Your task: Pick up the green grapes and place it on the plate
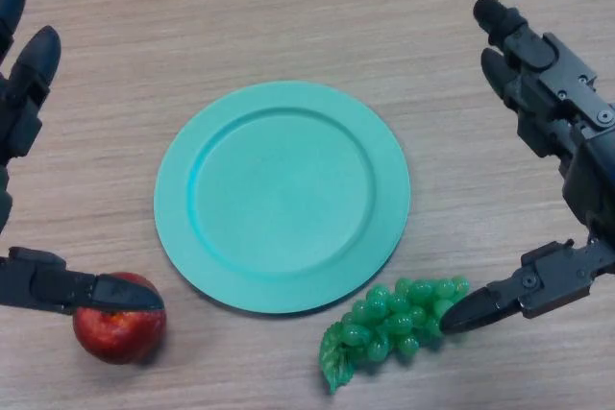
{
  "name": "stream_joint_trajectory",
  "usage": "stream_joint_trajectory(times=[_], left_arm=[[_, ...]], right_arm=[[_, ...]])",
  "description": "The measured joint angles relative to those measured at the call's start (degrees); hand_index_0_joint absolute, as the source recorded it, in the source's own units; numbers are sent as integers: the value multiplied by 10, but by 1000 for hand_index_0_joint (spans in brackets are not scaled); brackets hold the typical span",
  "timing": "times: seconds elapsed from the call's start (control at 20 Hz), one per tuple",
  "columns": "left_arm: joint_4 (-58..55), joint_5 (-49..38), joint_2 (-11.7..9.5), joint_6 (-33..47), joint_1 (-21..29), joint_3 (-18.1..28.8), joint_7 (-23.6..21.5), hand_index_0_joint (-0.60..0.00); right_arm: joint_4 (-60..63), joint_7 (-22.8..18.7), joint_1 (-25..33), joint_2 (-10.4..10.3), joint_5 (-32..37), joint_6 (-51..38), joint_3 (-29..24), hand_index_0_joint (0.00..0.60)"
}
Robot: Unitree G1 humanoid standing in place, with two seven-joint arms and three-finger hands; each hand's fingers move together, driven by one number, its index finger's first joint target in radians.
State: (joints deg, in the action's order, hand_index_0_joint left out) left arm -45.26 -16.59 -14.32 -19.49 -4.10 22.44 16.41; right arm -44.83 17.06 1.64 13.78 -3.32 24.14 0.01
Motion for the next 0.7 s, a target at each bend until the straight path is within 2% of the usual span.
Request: stream_joint_trajectory(times=[0.25,0.7], left_arm=[[0,6,5,3,-5,-26,0,0],[14,6,8,11,-8,-26,0,0]], right_arm=[[3,6,-10,0,0,-2,-3,0],[15,11,-20,1,0,-7,-5,0]])
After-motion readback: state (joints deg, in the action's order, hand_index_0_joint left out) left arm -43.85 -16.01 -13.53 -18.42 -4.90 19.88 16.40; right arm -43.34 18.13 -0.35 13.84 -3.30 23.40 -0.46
